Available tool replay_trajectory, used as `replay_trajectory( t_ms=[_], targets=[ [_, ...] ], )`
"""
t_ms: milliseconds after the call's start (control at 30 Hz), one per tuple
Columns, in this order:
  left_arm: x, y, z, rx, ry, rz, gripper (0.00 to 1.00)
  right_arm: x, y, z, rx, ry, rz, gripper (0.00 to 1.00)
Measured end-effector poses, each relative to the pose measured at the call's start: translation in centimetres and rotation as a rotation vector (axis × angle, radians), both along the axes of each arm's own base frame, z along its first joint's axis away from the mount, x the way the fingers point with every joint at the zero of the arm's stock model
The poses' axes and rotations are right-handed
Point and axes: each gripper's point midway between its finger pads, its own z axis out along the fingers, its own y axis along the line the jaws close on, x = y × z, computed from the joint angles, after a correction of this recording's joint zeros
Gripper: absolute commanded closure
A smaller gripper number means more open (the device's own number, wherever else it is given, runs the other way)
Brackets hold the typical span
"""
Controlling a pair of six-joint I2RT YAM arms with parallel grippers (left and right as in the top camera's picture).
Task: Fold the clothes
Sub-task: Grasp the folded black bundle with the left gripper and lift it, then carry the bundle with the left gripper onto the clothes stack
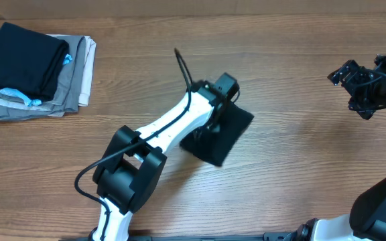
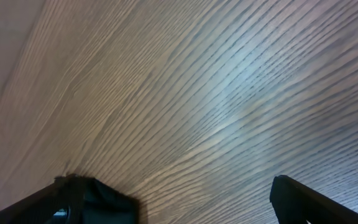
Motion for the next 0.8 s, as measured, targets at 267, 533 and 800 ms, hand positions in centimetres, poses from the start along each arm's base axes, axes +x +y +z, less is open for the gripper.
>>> replay_trajectory(
  t_ms=[267,533,800],
  targets=[
    [4.4,1.5,7.3,0.108,-0.169,-0.038,0.96,0.0,0.0,0.0,0.0,0.0,0.0,0.0],
    [8.9,6.5,13.7,0.103,-0.275,0.071,0.96,0.0,0.0,0.0,0.0,0.0,0.0,0.0],
    [13.1,14.7,22.1,0.045,-0.456,0.26,0.96,0.0,0.0,0.0,0.0,0.0,0.0,0.0]
  ],
)
